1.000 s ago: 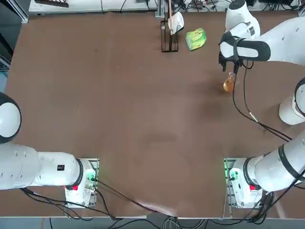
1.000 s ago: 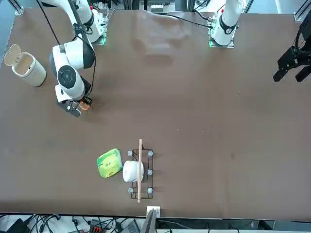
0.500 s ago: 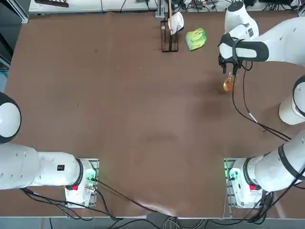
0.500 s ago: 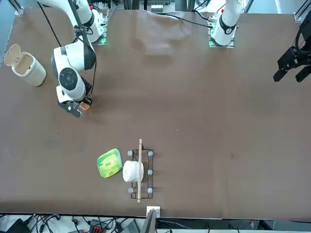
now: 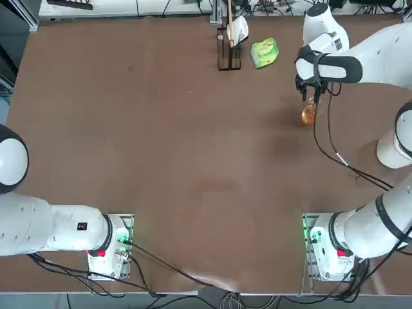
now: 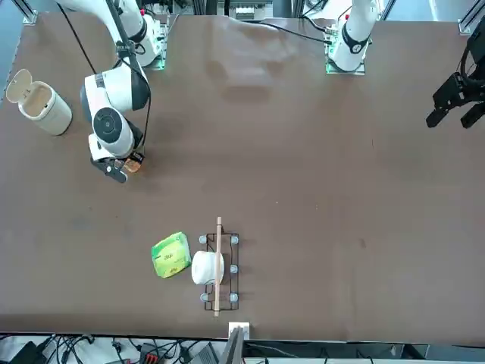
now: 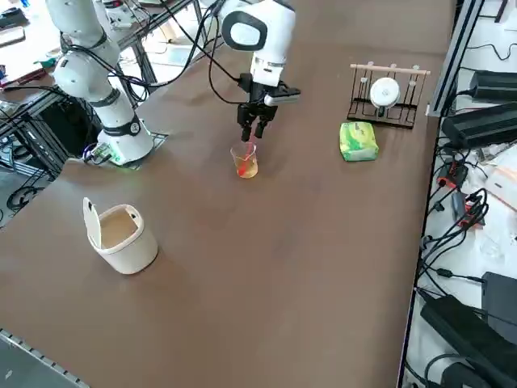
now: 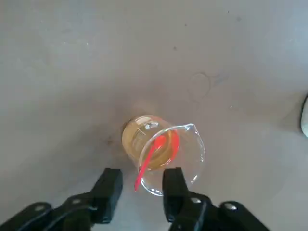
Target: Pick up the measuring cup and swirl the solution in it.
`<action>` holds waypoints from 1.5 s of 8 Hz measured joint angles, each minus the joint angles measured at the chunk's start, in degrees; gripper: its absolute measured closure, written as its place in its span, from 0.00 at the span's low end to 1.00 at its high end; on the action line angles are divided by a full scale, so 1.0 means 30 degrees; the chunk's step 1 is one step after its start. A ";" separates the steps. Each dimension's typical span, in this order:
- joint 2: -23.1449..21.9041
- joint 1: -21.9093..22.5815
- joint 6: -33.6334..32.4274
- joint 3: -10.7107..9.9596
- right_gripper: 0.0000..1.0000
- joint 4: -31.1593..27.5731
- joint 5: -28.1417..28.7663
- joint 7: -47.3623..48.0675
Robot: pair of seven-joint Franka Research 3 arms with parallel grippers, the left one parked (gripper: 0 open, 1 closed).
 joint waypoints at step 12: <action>-0.1659 -0.0032 -0.2296 -0.0218 0.98 0.1332 0.0000 -0.1298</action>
